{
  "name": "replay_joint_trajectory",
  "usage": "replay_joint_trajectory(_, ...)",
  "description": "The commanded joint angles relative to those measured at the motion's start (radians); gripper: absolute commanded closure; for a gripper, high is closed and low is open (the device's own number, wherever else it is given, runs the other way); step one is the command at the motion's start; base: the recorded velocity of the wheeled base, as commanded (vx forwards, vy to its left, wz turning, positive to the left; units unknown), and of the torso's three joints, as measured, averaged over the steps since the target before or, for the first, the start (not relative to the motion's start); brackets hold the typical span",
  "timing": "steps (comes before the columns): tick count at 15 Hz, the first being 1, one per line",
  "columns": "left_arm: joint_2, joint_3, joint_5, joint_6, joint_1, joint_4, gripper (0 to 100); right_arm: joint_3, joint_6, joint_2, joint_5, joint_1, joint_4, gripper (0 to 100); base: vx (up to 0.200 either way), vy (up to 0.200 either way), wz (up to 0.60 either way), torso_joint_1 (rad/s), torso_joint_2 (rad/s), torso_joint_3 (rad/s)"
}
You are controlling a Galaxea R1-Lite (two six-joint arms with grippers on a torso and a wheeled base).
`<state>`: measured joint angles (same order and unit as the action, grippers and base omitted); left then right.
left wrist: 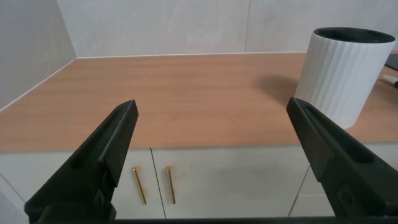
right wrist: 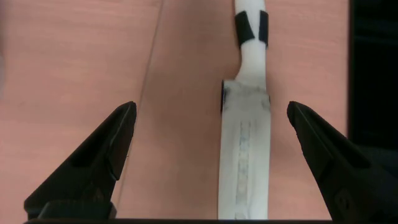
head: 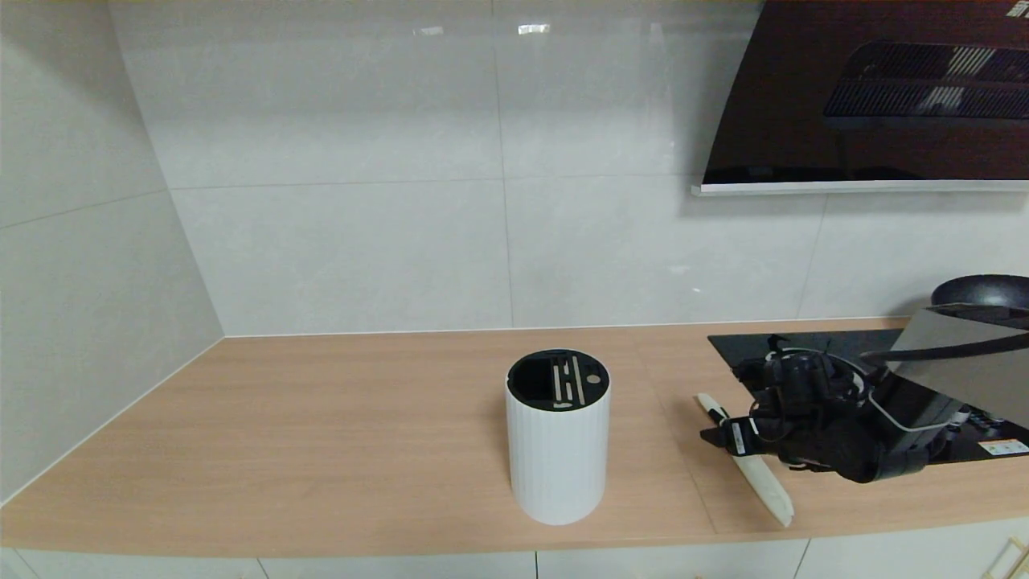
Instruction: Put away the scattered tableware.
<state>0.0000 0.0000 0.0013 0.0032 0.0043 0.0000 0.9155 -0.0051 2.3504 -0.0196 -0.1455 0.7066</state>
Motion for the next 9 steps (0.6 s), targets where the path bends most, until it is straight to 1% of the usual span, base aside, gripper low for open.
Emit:
replay_joint_trajectory(1,0.000,0.000,0.000,0.000,0.000,0.000,0,0.055,-0.001,0.055,0.001,0.017,-0.045,0,0.000,0.000,0.00,0.000,0.00,0.000)
replay_joint_trajectory(5,0.000,0.000,0.000,0.000,0.000,0.000,0,0.054,-0.003,0.081,0.001,0.047,-0.049,0,0.000,0.000,0.00,0.000,0.00,0.000)
replay_joint_trajectory(9,0.000,0.000,0.000,0.000,0.000,0.000,0,0.085,-0.004,0.101,0.001,0.057,-0.049,0,0.000,0.000,0.00,0.000,0.00,0.000)
